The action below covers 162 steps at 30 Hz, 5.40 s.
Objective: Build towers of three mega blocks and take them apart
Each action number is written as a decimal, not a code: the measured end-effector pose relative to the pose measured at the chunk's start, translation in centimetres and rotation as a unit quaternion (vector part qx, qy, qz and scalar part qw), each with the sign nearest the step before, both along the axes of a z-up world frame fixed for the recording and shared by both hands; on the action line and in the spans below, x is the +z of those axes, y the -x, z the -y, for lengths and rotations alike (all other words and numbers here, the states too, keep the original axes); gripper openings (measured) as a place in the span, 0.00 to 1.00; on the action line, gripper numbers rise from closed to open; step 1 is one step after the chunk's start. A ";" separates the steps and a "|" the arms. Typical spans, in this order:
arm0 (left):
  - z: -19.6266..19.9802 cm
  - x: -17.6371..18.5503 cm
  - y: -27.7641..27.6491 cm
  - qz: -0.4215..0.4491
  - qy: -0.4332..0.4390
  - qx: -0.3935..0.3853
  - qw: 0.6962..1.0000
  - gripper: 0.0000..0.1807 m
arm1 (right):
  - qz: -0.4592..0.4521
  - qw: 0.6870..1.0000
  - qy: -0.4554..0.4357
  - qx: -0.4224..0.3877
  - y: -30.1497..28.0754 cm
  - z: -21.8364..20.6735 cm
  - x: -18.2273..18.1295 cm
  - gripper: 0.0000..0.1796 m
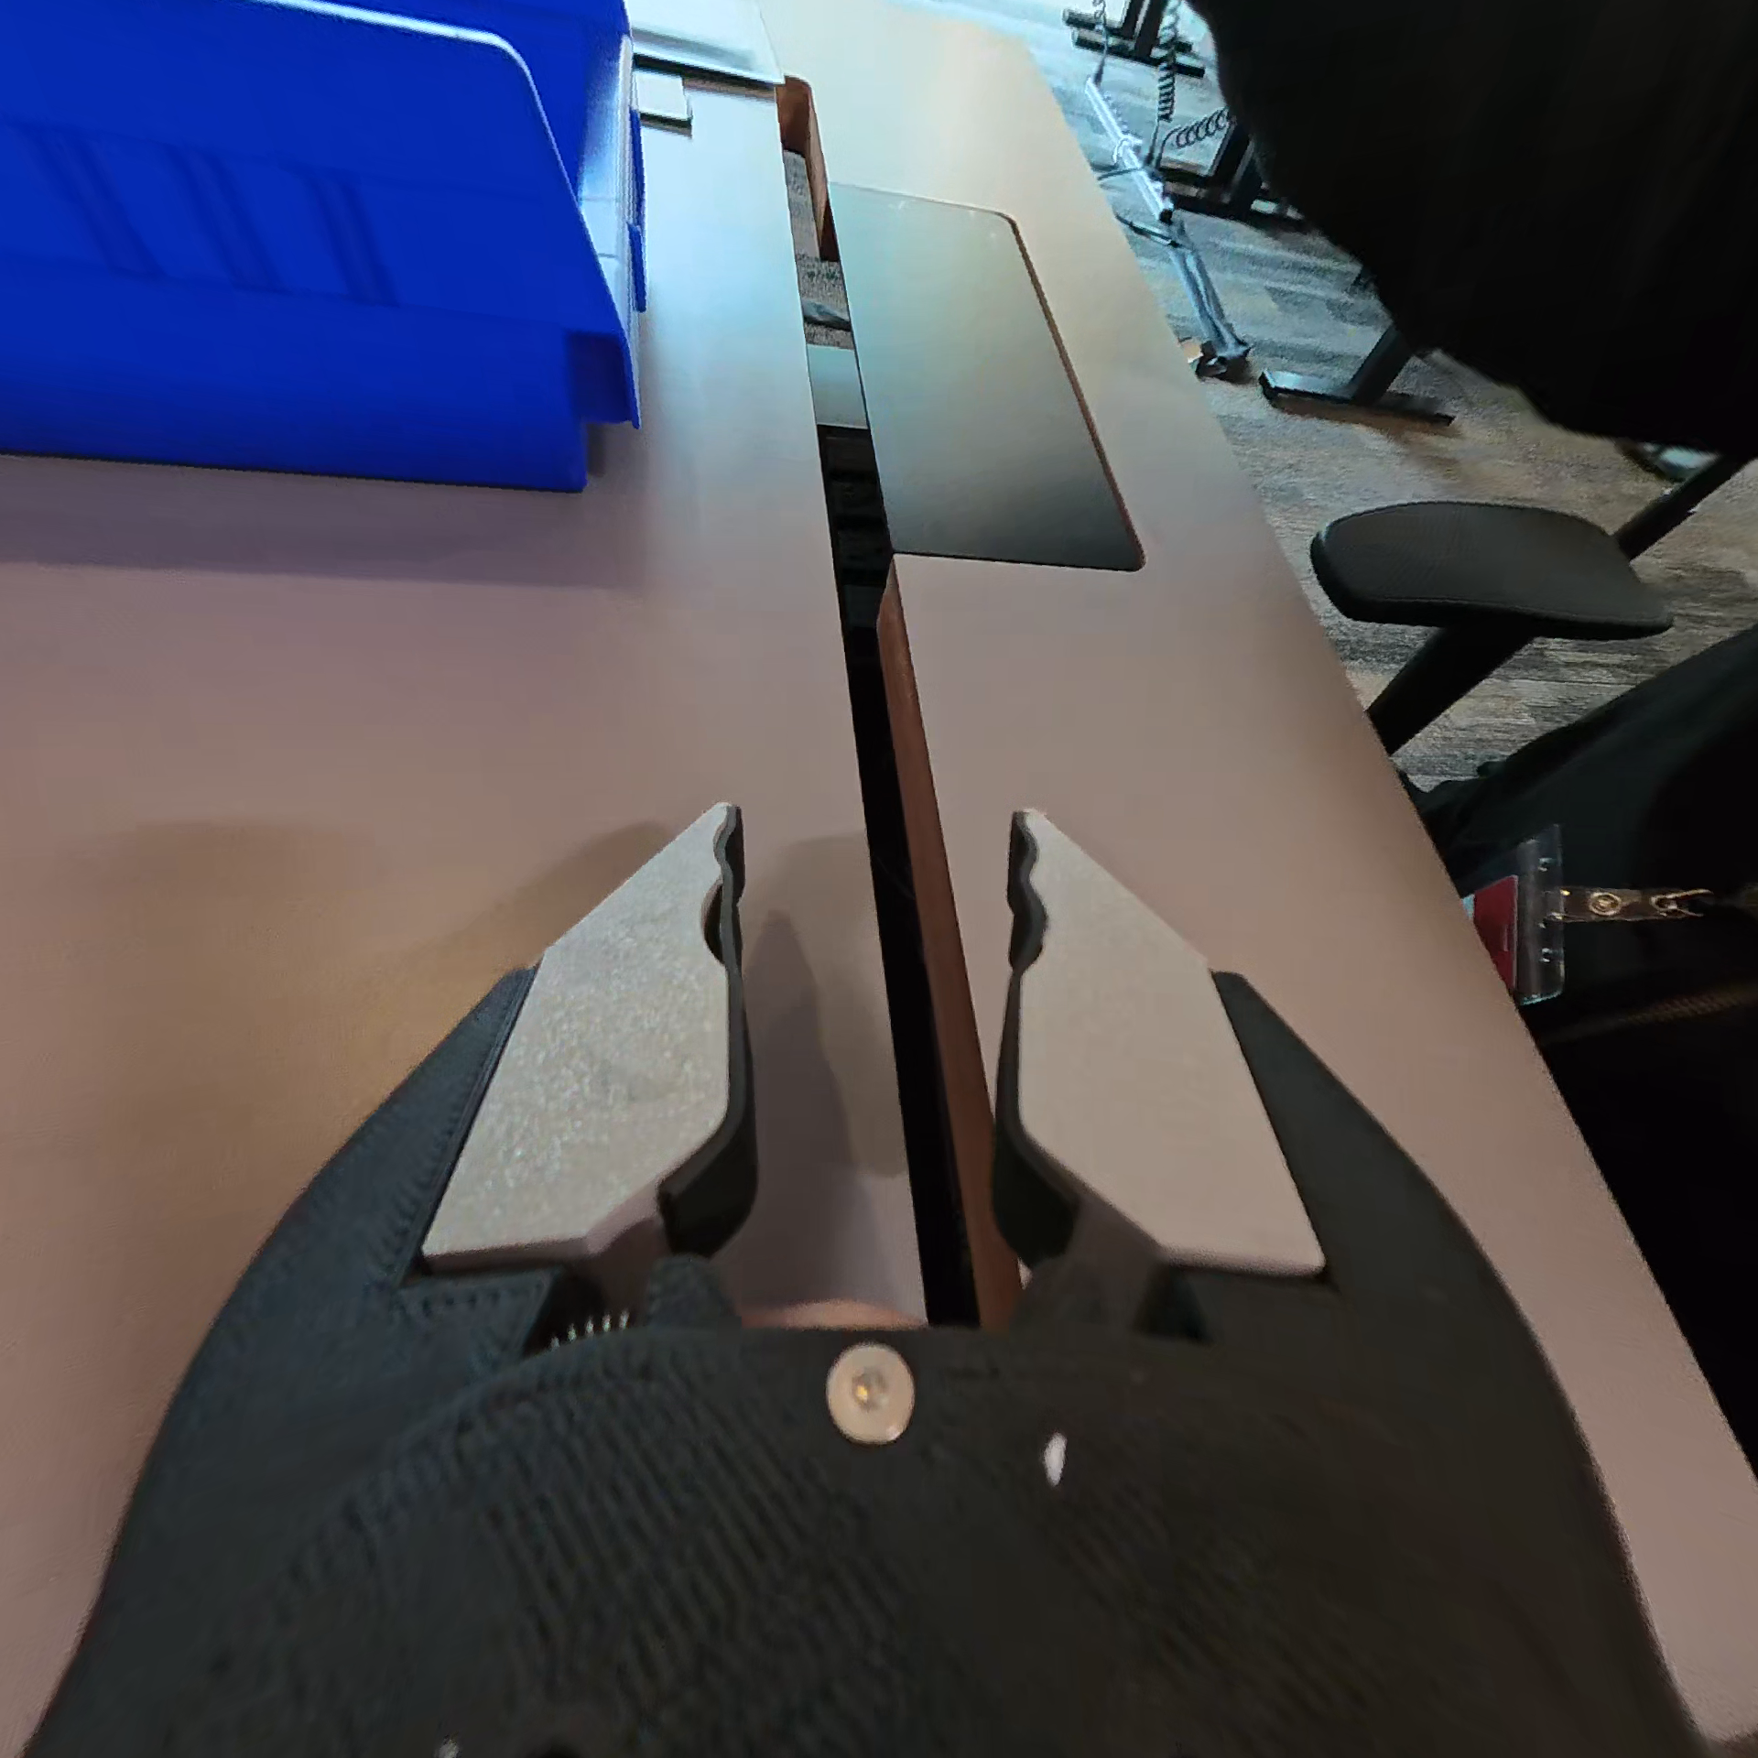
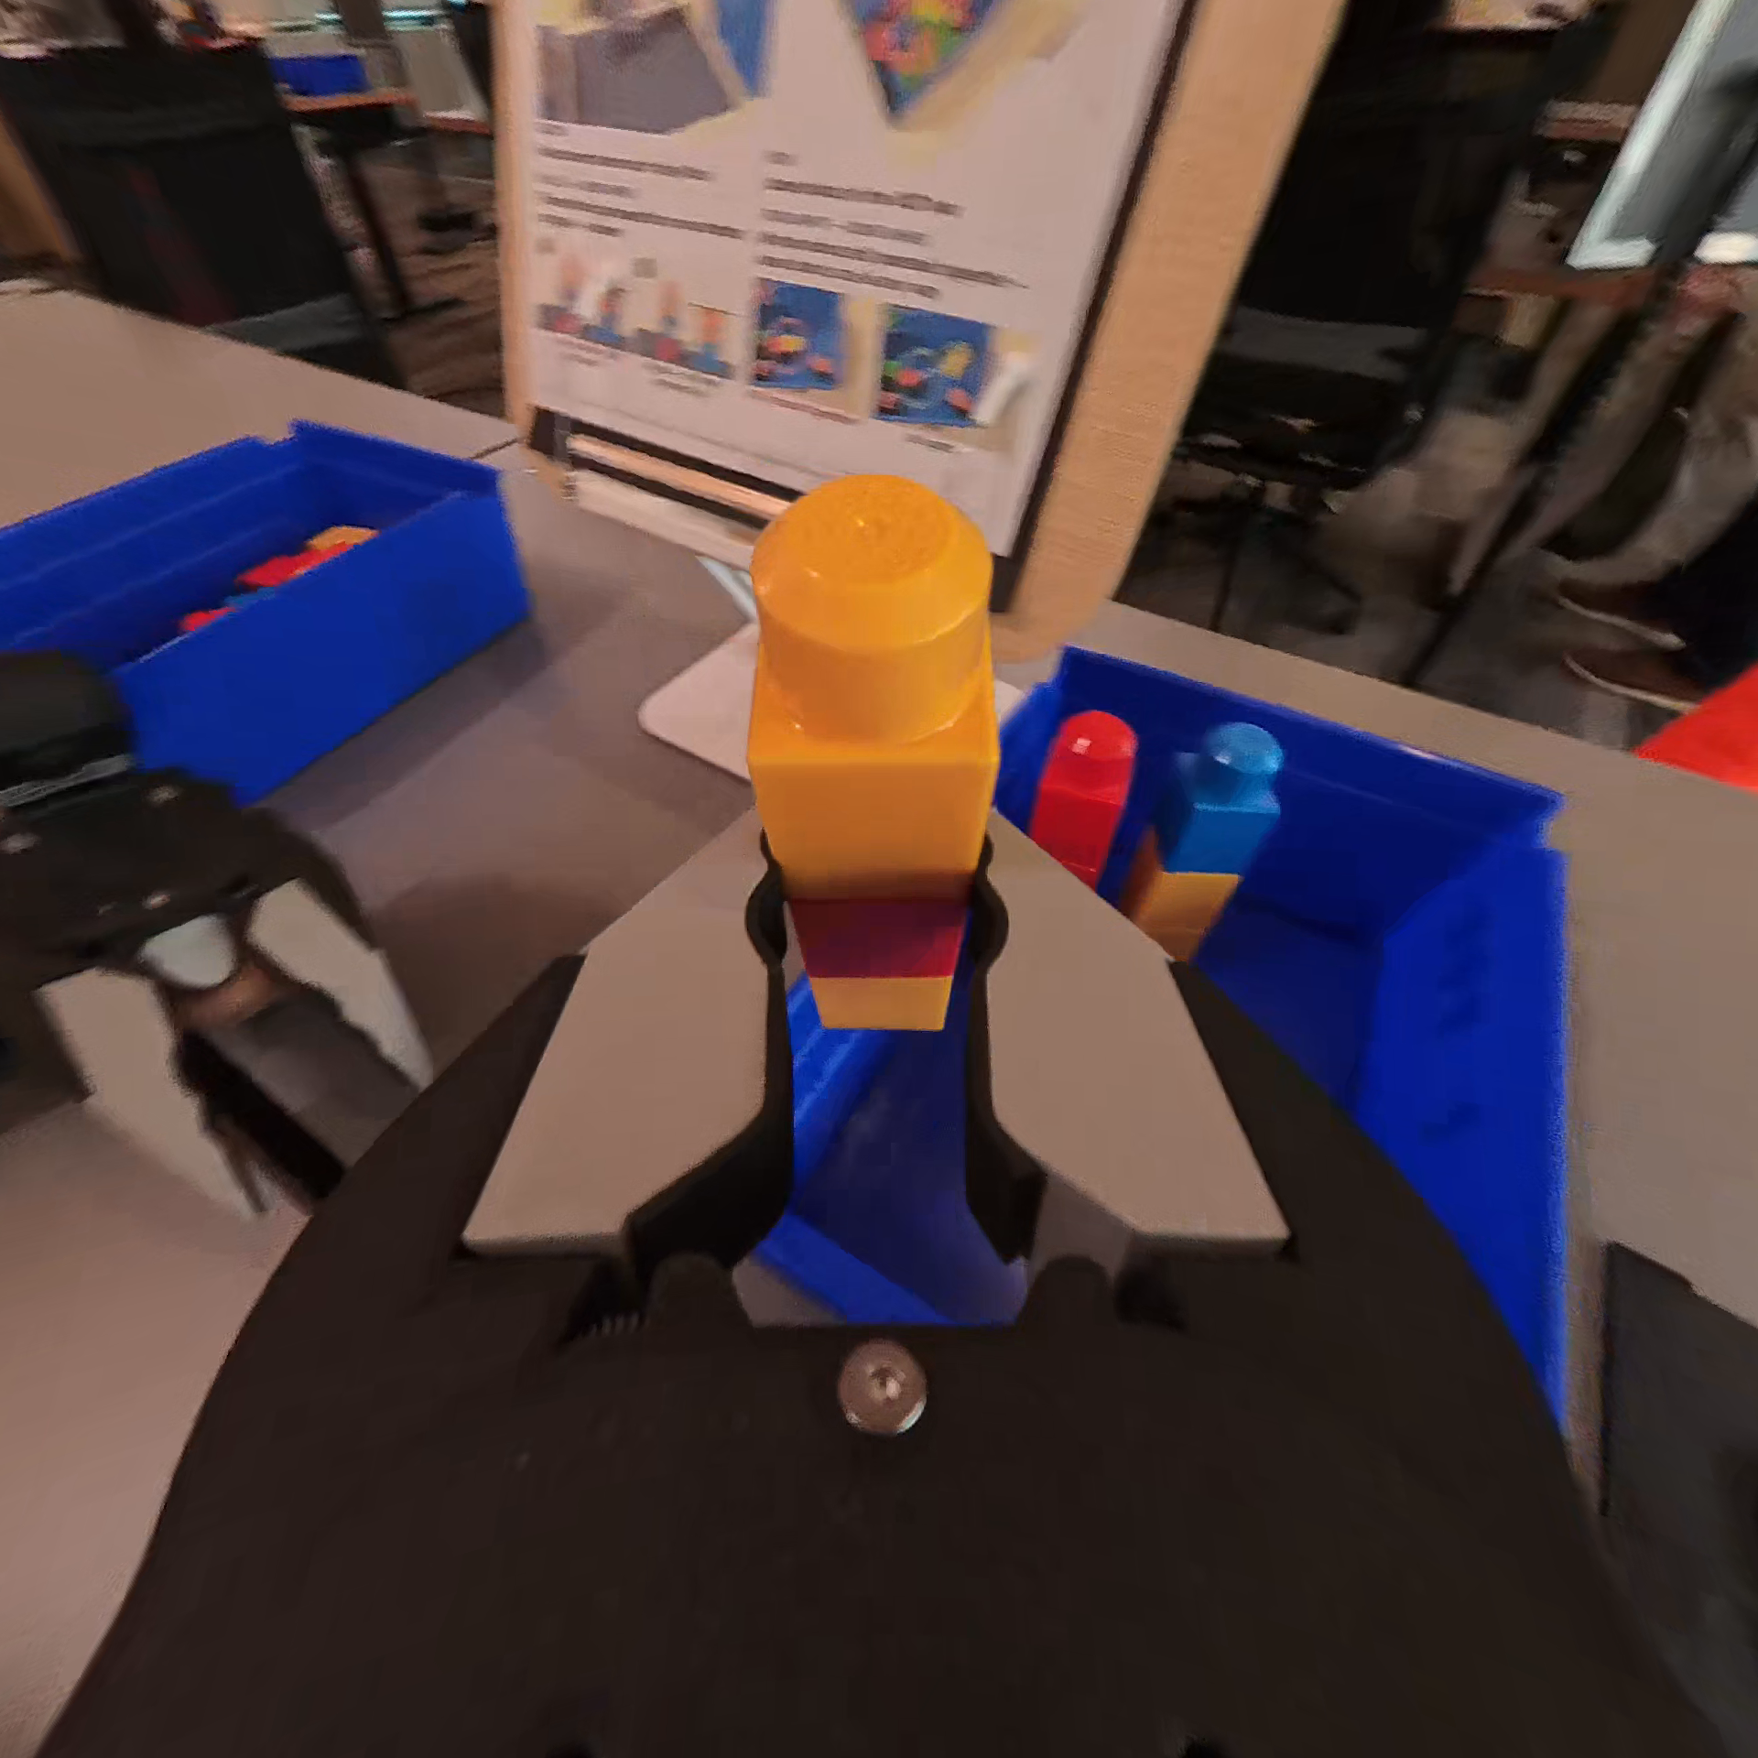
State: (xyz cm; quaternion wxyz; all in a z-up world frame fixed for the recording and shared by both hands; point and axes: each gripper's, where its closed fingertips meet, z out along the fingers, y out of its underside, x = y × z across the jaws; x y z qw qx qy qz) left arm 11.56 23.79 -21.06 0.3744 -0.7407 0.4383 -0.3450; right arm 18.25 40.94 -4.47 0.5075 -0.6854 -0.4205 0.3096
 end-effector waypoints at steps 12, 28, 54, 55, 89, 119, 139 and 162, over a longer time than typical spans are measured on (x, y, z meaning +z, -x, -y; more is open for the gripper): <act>-0.1 -0.3 0.0 -0.003 0.013 0.001 1.000 0.30 | 0.061 0.988 0.095 -0.108 2.4 -10.9 -9.4 0.19; -0.2 -0.2 0.0 -0.002 0.014 0.002 1.000 0.30 | 0.058 0.992 0.091 -0.064 2.8 -10.4 -11.4 0.32; -0.9 0.2 0.9 -0.003 -0.016 0.054 0.998 0.30 | 0.009 0.983 -0.180 -0.014 11.5 9.3 0.0 0.39; -1.0 0.2 1.4 -0.007 -0.021 0.061 0.998 0.30 | 0.014 0.985 -0.170 -0.023 12.4 8.8 -1.3 0.39; 10.6 8.2 36.5 -0.195 0.093 0.650 0.728 0.30 | 0.029 0.997 -0.052 0.039 16.9 8.7 -11.7 0.42; 12.5 1.0 40.2 -0.411 0.244 0.600 0.642 0.00 | 0.002 0.999 -0.017 0.049 16.6 8.5 -11.1 0.40; 12.9 -1.9 39.9 -0.343 0.313 0.626 0.626 0.46 | 0.006 0.998 -0.026 0.058 16.8 9.1 -11.0 0.40; 9.9 -0.3 35.0 -0.258 0.307 0.551 0.732 0.37 | 0.010 0.997 -0.026 0.066 17.0 9.5 -11.2 0.39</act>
